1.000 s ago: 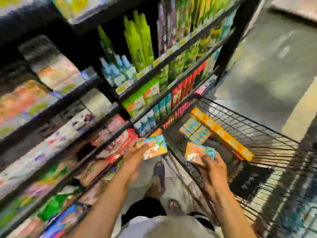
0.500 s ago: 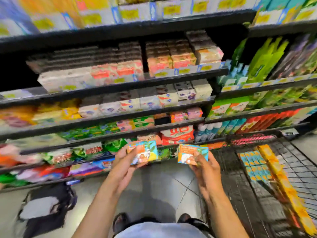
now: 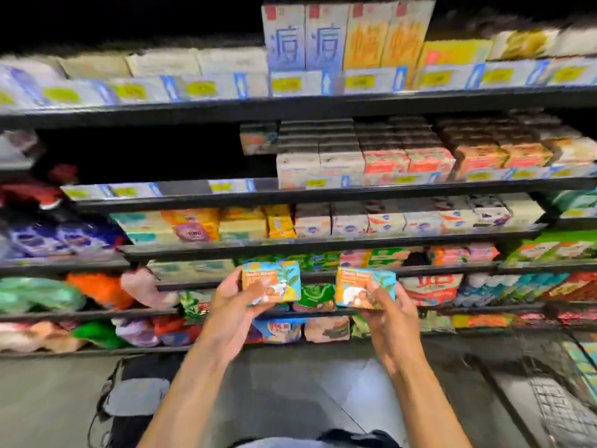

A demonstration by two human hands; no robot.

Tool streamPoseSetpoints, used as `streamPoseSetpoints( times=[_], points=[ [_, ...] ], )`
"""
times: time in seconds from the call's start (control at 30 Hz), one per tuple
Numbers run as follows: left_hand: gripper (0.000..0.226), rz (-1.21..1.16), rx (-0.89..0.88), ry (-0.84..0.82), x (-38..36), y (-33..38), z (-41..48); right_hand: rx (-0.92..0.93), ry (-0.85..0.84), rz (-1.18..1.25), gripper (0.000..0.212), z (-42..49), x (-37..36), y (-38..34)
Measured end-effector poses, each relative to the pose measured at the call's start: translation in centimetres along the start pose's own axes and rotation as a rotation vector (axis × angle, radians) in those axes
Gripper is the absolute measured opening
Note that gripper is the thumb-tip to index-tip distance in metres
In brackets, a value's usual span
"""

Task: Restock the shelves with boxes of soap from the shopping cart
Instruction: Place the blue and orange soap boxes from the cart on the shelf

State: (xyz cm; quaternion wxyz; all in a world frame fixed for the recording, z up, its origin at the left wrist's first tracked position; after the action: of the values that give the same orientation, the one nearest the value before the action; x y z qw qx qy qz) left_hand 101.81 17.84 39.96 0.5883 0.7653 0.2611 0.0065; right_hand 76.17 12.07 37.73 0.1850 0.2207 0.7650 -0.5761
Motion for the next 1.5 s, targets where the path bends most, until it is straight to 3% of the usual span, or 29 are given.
streamPoseSetpoints(
  times=[0.13,0.27,0.37,0.63,0.83,1.3,1.5],
  points=[
    [0.044,-0.022,-0.033,-0.049,2.9,3.7,2.3,0.04,-0.005,-0.05,0.073,-0.6,-4.8,1.2],
    [0.035,0.017,-0.097,-0.071,4.3,7.8,5.1,0.067,-0.033,-0.027,0.042,0.2,-7.8,1.7],
    [0.042,0.105,-0.204,-0.094,4.4,11.3,7.6,0.072,-0.023,-0.009,0.029,1.6,-9.6,2.0],
    [0.036,0.393,-0.425,-0.028,2.8,19.2,18.2,0.098,-0.068,0.009,0.031,6.5,-12.5,2.8],
    [0.041,0.603,-0.371,-0.026,1.8,20.3,26.2,0.132,-0.072,0.028,0.037,9.5,-13.3,2.8],
    [0.053,1.259,-0.638,0.066,-0.2,20.0,30.7,0.154,-0.094,0.01,0.031,12.0,-12.5,4.2],
    [0.061,1.303,-0.677,0.069,-1.0,19.6,31.0,0.151,-0.118,0.004,0.034,12.0,-12.9,3.9]
  ],
)
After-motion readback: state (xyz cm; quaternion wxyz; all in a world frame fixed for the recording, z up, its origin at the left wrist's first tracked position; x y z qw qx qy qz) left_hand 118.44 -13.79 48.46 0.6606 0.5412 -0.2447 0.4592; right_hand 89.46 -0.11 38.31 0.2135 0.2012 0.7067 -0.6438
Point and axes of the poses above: each hand's wrist, its own z-axis towards the middle knuckle, its own x-axis out of the back of the hand, y = z × x, the point moved 5 cm from there along z, towards the middle knuckle, and after that the axes turned 3 degrees about z, right-handed, at the moved point
